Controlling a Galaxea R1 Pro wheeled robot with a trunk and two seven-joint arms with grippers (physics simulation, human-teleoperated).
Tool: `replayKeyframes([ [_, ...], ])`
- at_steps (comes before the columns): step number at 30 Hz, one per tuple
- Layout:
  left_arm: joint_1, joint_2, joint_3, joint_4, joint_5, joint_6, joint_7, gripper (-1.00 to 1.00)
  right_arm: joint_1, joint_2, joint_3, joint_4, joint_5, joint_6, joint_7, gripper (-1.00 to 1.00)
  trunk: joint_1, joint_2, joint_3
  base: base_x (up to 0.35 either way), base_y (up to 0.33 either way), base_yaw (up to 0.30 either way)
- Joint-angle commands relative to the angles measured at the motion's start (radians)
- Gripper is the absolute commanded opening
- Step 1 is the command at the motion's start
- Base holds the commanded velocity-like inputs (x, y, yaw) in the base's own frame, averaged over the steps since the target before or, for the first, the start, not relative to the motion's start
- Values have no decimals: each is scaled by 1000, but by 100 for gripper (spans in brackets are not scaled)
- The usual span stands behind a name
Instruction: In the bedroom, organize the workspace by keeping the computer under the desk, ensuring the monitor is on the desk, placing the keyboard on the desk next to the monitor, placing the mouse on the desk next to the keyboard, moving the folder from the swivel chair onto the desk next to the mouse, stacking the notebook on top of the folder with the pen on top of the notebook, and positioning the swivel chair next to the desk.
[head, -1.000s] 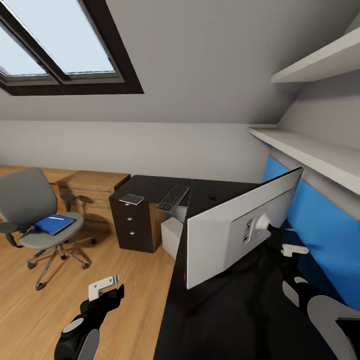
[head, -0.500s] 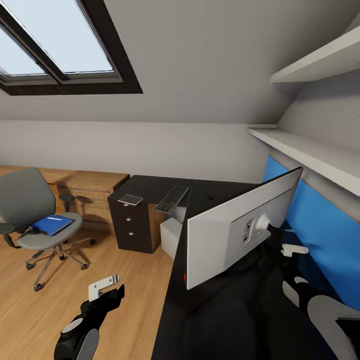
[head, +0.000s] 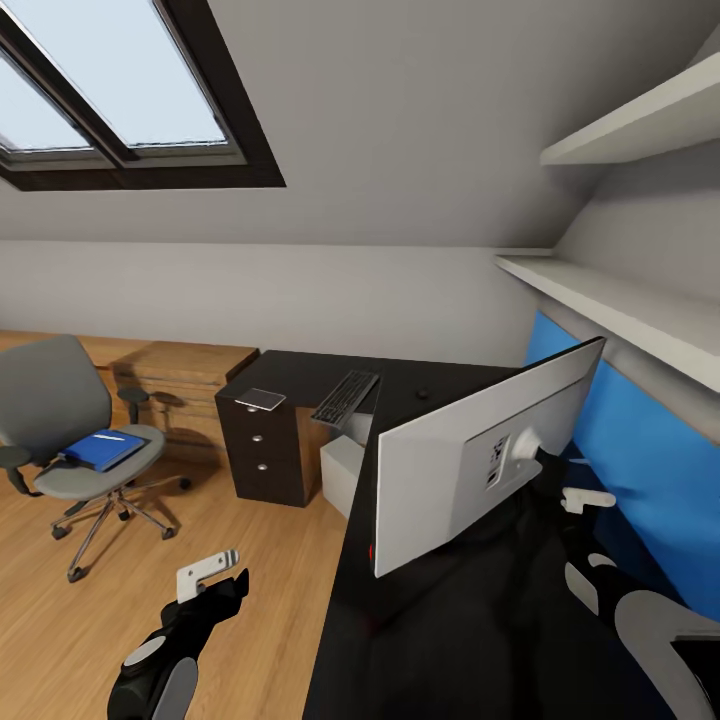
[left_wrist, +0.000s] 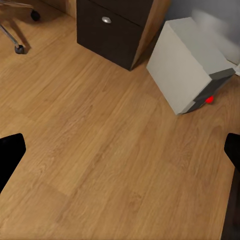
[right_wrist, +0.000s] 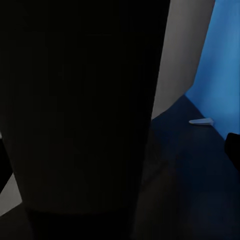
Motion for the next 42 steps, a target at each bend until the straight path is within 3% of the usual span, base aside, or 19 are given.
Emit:
replayKeyframes([
  [1,-1,0,-1,-1,11,2,10,100,-1,0,7,1,-9,-3,2,100,0,-1,-1,0,0,0],
  [13,-1,0,-1,-1,11,2,8,100,-1,1,8,0,-9,-3,2,100,0,-1,-1,-232,11,0],
  [26,-1,0,9,0,12,2,8,100,-1,9,11,-6,-10,-4,6,100,0,-1,-1,-319,145,0],
  [42,-1,-2,8,27,11,0,9,100,-1,95,11,-9,-12,-2,4,100,0,-1,-1,-192,159,0],
])
